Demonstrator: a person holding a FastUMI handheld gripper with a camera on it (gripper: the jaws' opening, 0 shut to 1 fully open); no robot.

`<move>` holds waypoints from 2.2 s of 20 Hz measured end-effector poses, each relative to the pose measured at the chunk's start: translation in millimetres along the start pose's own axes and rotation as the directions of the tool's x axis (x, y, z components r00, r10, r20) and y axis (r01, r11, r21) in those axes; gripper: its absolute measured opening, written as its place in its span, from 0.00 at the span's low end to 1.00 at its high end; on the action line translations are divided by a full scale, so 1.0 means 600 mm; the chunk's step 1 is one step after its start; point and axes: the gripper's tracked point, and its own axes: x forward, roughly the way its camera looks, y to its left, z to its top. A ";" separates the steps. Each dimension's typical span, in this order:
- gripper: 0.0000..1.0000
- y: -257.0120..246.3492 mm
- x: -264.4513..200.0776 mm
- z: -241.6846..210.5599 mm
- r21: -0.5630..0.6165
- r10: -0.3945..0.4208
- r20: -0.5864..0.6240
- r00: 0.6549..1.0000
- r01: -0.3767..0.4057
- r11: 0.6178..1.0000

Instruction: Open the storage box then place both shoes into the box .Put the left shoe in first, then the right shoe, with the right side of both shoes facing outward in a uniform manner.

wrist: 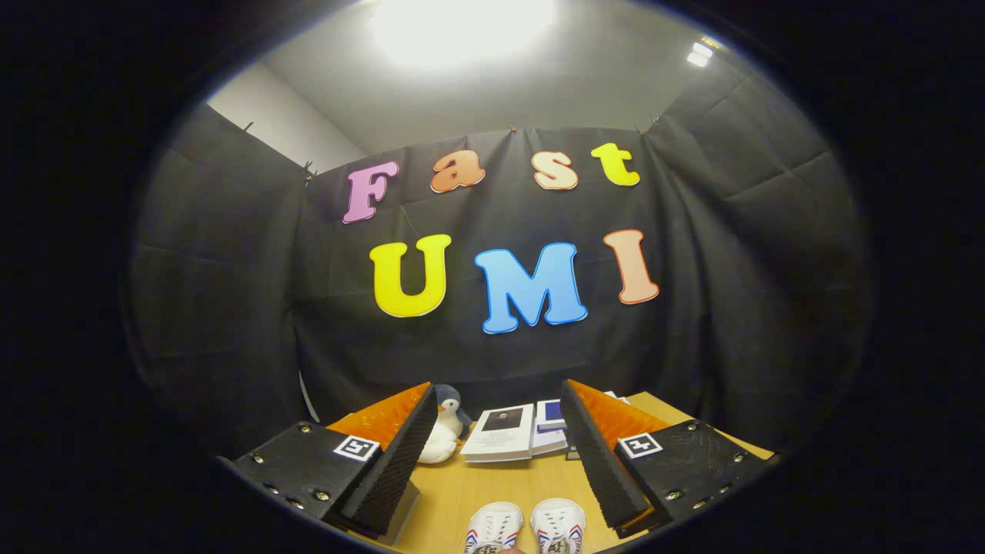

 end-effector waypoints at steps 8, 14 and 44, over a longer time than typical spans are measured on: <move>0.98 0.041 0.004 -0.104 0.099 0.092 -0.146 0.985 -0.078 0.992; 0.97 0.080 -0.004 -0.185 0.355 0.201 -0.271 0.942 -0.096 0.930; 0.94 0.274 -0.048 -0.421 0.920 0.636 -0.372 0.676 0.179 0.348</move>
